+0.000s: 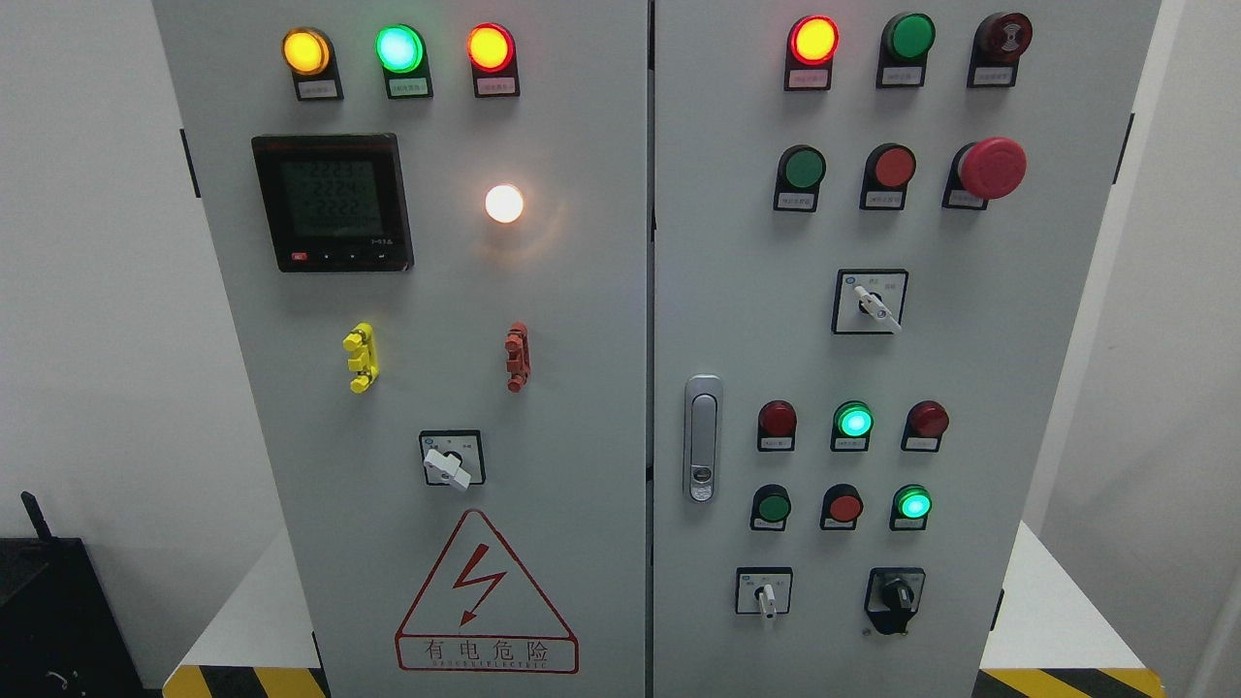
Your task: Turn on light switch 1
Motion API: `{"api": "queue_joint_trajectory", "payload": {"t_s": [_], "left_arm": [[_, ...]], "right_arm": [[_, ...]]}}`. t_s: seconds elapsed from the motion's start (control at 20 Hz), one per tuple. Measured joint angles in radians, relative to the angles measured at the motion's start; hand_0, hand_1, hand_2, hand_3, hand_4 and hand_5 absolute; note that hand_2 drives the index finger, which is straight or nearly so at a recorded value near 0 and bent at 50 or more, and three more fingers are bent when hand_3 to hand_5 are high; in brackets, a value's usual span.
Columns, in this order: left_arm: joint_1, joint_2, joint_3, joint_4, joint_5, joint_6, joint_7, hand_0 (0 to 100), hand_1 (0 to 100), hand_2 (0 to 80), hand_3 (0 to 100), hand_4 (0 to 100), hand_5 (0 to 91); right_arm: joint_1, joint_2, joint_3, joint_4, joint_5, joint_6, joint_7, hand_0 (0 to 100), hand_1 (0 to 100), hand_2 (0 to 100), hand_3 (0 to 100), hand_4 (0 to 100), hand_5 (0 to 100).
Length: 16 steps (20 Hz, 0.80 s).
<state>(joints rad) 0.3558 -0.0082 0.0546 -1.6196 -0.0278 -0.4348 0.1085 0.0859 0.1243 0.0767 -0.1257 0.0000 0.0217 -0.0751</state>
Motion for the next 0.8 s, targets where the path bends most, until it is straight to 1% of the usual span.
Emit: {"api": "queue_joint_trajectory", "payload": {"t_s": [0.05,0.1,0.15,0.2,0.3,0.4,0.5,0.55,0.6,0.7,0.8], "left_arm": [[0.009,0.005,0.006,0.048,0.015,-0.011,-0.045,21,10,43.0,74,84,53.7],[0.018,0.009,0.012,0.096,0.028,-0.017,-0.087,21,8,38.4,68,78,46.2],[0.025,0.013,0.017,0.145,0.039,-0.028,-0.125,21,7,37.7,66,77,44.3],[0.032,0.017,0.021,0.197,0.048,-0.032,-0.156,21,7,34.0,61,72,37.3],[0.038,0.025,0.029,0.303,0.062,-0.038,-0.211,21,7,32.6,57,69,31.5],[0.039,0.03,0.036,0.407,0.07,-0.041,-0.234,21,7,29.2,49,59,14.8],[0.027,0.035,0.041,0.521,0.074,-0.043,-0.248,21,7,25.7,43,52,2.4],[0.015,0.037,0.043,0.583,0.075,-0.044,-0.254,21,7,25.3,42,50,0.0],[0.001,0.039,0.045,0.641,0.076,-0.044,-0.258,22,7,22.2,35,45,0.0],[-0.036,0.043,0.046,0.765,0.077,-0.046,-0.267,23,7,19.2,31,41,0.0],[-0.081,0.046,0.043,0.894,0.077,-0.044,-0.286,23,7,11.0,19,34,0.0]], "right_arm": [[0.0,0.0,0.0,0.0,0.0,0.0,0.0,0,0,0,0,0,0],[0.0,0.0,0.0,0.0,0.0,0.0,0.0,0,0,0,0,0,0],[0.0,0.0,0.0,0.0,0.0,0.0,0.0,0,0,0,0,0,0],[0.0,0.0,0.0,0.0,0.0,0.0,0.0,0,0,0,0,0,0],[0.0,0.0,0.0,0.0,0.0,0.0,0.0,0,0,0,0,0,0],[0.0,0.0,0.0,0.0,0.0,0.0,0.0,0,0,0,0,0,0],[0.0,0.0,0.0,0.0,0.0,0.0,0.0,0,0,0,0,0,0],[0.0,0.0,0.0,0.0,0.0,0.0,0.0,0,0,0,0,0,0],[0.0,0.0,0.0,0.0,0.0,0.0,0.0,0,0,0,0,0,0],[0.0,0.0,0.0,0.0,0.0,0.0,0.0,0,0,0,0,0,0],[0.0,0.0,0.0,0.0,0.0,0.0,0.0,0,0,0,0,0,0]]}}
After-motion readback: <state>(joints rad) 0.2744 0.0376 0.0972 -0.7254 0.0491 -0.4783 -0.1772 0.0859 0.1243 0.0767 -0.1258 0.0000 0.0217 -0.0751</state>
